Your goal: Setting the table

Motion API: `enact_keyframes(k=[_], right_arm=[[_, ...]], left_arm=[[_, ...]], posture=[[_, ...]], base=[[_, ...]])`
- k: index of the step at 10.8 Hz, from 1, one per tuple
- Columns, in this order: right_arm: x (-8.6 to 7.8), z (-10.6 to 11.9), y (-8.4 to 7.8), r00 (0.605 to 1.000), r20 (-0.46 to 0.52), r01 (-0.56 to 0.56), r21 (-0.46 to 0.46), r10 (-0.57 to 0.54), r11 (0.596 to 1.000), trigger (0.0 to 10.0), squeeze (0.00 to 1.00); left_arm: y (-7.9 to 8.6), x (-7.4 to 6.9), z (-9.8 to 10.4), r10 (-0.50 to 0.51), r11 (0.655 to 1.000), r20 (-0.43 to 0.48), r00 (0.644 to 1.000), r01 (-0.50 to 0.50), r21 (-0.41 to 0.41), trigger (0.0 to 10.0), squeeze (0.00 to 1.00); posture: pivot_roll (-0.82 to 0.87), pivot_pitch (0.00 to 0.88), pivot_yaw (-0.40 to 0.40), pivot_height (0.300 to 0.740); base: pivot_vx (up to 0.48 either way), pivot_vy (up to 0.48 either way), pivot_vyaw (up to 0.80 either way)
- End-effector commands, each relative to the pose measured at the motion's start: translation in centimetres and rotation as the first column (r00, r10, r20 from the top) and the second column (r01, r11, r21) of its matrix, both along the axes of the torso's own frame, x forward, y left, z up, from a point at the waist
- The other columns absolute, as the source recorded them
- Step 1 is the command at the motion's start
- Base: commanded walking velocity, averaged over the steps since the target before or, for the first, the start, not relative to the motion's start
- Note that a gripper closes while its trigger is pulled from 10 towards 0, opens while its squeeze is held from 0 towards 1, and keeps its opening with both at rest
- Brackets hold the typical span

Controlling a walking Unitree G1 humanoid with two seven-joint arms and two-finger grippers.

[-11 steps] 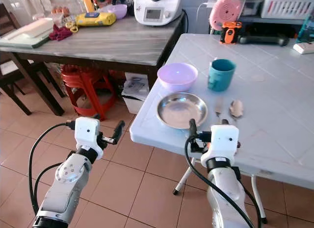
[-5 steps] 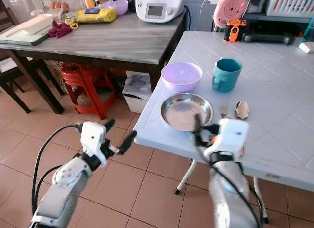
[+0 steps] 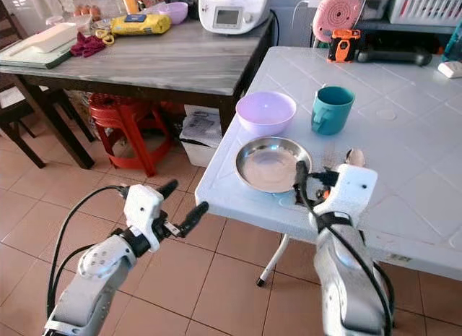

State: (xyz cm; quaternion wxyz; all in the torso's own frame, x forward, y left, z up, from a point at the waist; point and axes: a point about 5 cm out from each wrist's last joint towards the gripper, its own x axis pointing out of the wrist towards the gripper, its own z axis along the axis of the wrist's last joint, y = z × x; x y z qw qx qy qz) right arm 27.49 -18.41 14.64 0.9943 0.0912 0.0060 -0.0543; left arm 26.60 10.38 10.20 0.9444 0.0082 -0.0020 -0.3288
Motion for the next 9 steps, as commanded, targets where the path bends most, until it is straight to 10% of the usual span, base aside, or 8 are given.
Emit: enact_keyframes(k=[1,9], right_arm=[[0.3,-0.1,0.0,1.0,-0.015,0.005,0.036,-0.004,0.999,10.0,0.0],[3.6,-1.1,0.9,0.985,-0.154,-0.06,0.08,0.072,0.995,10.0,0.0]], left_arm=[[0.1,-0.2,0.3,-0.011,1.0,0.024,1.0,0.011,0.017,10.0,0.0],[-0.2,-0.5,0.3,-0.05,0.997,0.046,0.998,0.048,0.054,10.0,0.0]], posture=[[-0.09,0.098,0.104,0.74],[-0.07,0.116,0.108,0.74]], base=[[0.0,0.0,0.0],[0.0,0.0,0.0]])
